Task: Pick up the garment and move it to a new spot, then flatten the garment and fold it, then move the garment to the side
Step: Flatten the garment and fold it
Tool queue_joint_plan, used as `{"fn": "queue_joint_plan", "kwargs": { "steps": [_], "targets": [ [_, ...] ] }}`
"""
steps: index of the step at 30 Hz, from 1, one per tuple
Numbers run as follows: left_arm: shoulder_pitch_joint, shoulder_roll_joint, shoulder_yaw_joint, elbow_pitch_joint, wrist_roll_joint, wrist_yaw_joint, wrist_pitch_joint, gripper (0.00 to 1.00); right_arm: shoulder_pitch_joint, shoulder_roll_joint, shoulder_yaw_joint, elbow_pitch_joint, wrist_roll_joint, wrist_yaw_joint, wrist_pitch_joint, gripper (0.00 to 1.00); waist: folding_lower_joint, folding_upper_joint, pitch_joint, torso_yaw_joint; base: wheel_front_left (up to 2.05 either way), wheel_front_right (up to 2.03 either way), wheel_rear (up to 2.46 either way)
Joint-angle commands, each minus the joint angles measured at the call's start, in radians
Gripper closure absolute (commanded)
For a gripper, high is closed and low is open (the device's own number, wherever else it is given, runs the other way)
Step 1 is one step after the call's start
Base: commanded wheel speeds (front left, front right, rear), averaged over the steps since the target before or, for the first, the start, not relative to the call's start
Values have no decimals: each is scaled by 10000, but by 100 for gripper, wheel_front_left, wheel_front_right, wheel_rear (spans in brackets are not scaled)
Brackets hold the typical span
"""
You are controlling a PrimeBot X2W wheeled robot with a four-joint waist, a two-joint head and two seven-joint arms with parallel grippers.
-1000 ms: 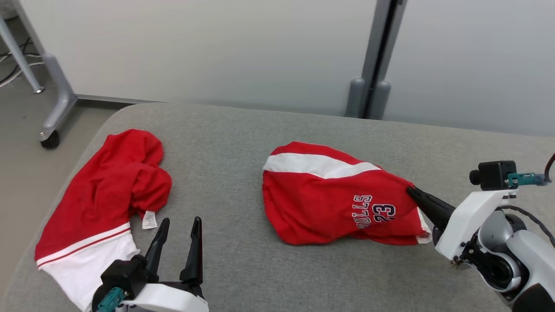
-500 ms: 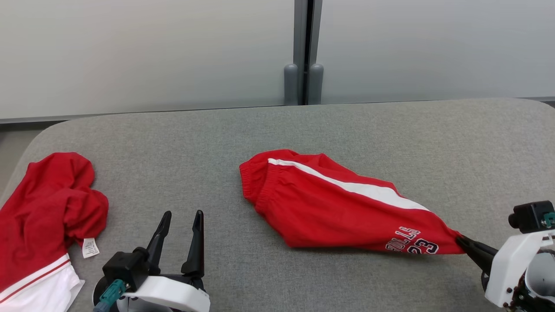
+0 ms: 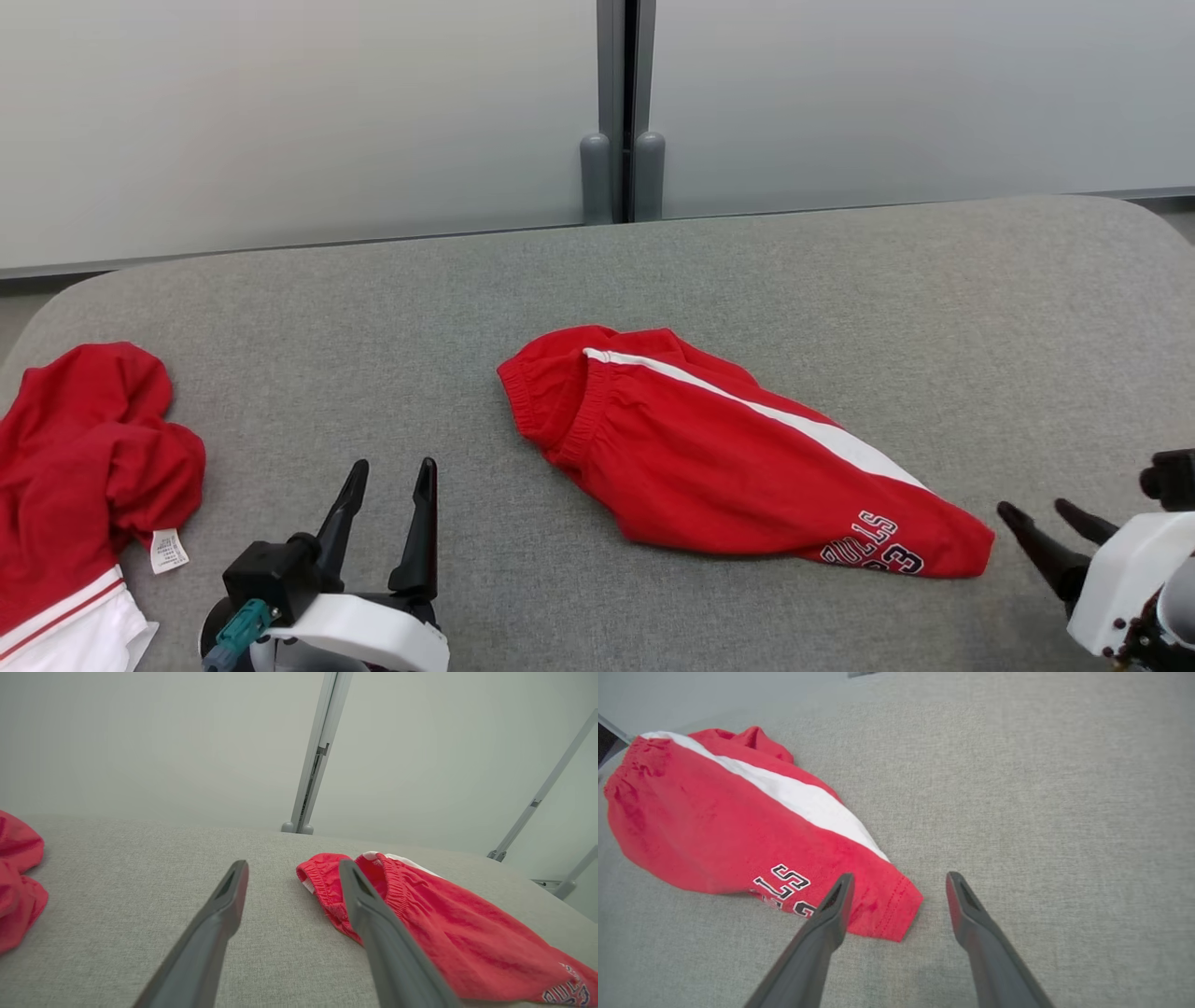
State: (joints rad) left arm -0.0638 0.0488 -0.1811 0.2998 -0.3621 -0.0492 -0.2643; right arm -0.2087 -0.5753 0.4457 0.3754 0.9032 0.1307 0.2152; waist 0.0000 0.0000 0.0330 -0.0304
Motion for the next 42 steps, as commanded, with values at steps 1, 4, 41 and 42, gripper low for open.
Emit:
{"fn": "queue_joint_plan", "kwargs": {
  "steps": [1, 4, 41, 42],
  "targets": [
    [-39, 45, 29, 55, -58, -34, 6, 0, 203, 10, -163, 51, -98, 2, -109, 0, 0, 0, -71, -41, 0, 0, 0],
    [-72, 59, 72, 140, -254, -62, 154, 0, 376, 109, -804, -156, -267, 3, -417, 0, 0, 0, -170, -179, 0, 0, 0],
    [-6030, 38, -1871, 4175, -3866, -662, 5935, 100, -351, 1403, -1801, -567, -1799, 2, -2081, 0, 0, 0, 1266, -1642, 0, 0, 0],
    [-6030, 38, -1871, 4175, -3866, -662, 5935, 100, -351, 1403, -1801, -567, -1799, 2, -2081, 0, 0, 0, 1266, -1642, 0, 0, 0]
  ]
}}
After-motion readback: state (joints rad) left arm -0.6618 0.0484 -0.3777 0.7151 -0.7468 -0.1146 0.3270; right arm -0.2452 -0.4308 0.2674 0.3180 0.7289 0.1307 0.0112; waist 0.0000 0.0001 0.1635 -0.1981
